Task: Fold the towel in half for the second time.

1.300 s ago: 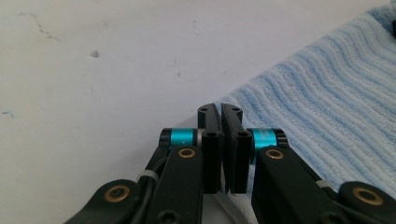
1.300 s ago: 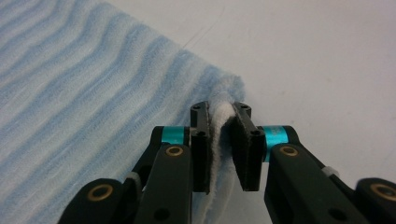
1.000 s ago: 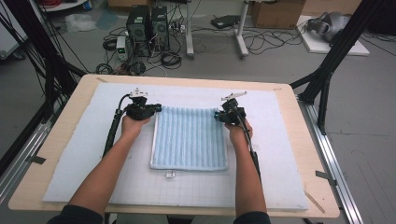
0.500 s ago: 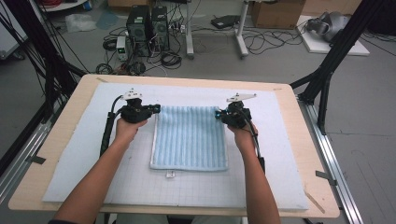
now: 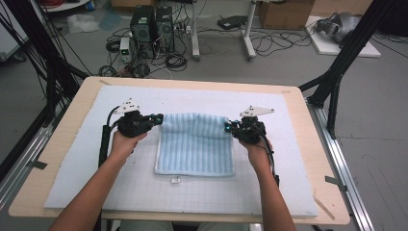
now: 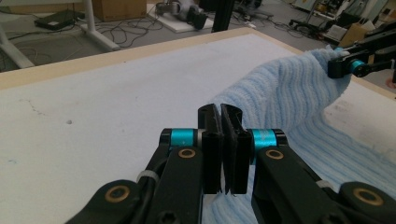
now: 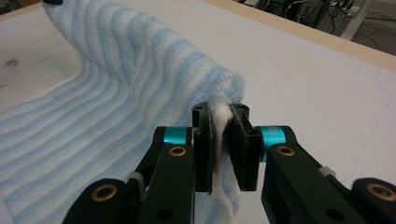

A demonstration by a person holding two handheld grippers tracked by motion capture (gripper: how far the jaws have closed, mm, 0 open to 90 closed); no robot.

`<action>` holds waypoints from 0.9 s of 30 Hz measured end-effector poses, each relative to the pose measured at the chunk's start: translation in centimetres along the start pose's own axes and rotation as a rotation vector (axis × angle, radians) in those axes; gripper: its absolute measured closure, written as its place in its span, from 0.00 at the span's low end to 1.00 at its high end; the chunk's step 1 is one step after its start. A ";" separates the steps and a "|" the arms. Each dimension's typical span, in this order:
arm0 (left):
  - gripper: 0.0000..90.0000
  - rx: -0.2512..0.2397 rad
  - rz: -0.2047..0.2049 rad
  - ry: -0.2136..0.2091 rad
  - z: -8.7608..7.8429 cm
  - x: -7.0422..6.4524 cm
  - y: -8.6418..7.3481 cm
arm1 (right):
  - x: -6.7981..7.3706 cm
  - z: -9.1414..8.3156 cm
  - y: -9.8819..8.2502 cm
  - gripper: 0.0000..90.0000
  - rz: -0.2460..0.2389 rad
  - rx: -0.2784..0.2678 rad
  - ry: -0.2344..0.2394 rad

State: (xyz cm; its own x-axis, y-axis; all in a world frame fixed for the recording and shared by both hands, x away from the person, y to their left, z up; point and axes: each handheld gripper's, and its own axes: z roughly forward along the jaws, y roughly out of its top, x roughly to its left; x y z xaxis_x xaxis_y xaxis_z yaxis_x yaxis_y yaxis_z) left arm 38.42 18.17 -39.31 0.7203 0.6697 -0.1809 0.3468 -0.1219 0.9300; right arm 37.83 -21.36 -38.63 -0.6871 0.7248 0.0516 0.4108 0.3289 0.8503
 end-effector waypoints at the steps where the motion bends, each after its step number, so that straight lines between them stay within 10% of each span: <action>1: 0.96 -0.007 0.003 0.000 -0.2 -0.2 -0.1 | 0.1 -0.2 -0.1 0.90 -0.004 -0.009 0.002; 27: 0.96 -0.007 0.035 -0.107 -4.0 -3.5 -5.0 | 3.4 -3.2 -5.2 0.90 -0.024 -0.049 0.096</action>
State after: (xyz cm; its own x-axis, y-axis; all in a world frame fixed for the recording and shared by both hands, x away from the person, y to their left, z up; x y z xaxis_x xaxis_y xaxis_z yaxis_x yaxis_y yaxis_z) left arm 31.75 19.35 -42.07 0.7918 0.5832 -0.1814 0.3166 -0.1380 0.9385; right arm 31.43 -22.56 -41.22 -0.7517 0.6547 0.0792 0.3656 0.3137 0.8763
